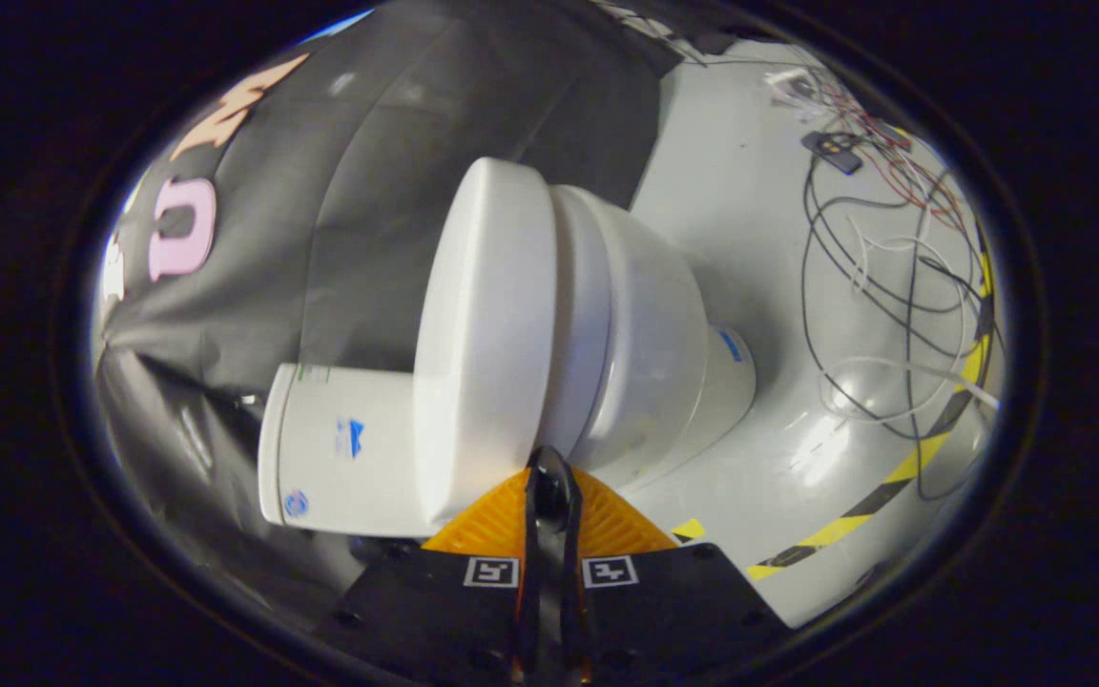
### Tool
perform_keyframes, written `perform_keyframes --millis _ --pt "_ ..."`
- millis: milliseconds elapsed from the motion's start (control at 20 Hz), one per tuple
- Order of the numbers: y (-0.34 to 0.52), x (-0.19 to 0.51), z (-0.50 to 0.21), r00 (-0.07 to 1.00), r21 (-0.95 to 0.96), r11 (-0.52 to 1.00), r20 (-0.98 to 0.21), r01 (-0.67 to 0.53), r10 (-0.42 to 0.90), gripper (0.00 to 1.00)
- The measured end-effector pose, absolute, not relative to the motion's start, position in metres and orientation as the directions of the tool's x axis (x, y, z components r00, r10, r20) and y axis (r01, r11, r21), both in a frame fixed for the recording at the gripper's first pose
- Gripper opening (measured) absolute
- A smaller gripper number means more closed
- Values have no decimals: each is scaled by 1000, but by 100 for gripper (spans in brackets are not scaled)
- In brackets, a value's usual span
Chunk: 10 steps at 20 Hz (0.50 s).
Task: Open the toilet lid.
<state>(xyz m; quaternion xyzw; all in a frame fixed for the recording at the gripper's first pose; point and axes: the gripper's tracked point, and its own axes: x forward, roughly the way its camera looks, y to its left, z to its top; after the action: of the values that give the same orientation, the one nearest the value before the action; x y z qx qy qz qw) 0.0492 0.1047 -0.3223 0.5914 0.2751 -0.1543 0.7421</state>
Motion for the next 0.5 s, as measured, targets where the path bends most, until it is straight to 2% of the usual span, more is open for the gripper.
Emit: perform_keyframes --millis 250,350,500 --pt "104 38 -310 802 790 279 -589 546 101 10" --pt "104 41 -302 810 796 278 -579 538 90 5" --pt "104 44 -286 843 828 234 -535 510 56 3"
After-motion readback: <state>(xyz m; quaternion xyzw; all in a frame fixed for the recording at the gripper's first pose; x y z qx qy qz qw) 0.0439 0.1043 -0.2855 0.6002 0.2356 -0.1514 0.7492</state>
